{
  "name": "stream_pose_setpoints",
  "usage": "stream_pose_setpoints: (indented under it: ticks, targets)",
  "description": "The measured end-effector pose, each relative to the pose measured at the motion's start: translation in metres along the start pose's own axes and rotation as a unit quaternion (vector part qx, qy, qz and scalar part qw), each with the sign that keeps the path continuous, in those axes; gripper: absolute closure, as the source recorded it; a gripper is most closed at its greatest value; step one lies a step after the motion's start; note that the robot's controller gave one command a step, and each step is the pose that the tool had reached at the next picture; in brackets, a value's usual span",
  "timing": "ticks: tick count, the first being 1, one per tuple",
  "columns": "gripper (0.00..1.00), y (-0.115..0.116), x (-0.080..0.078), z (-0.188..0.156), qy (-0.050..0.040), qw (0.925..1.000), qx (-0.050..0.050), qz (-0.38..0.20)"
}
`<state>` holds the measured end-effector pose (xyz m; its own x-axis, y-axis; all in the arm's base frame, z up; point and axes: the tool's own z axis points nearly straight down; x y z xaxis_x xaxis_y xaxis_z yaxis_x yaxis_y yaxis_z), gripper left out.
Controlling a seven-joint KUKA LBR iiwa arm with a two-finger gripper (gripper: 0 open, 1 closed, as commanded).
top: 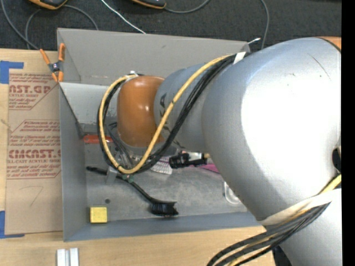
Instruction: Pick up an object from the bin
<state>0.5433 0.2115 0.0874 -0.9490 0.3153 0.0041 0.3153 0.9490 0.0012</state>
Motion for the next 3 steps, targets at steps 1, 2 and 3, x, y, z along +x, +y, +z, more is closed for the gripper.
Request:
stream_pose_setpoints:
  ticks: [1,2,3]
  targets:
    - [1.0,0.0,0.001,-0.043,0.0019,1.0,0.001,0.0]
    - [1.0,0.0,0.001,-0.064,0.0009,1.0,0.0,0.0]
    - [1.0,0.0,0.002,-0.085,0.0018,1.0,0.001,0.0]
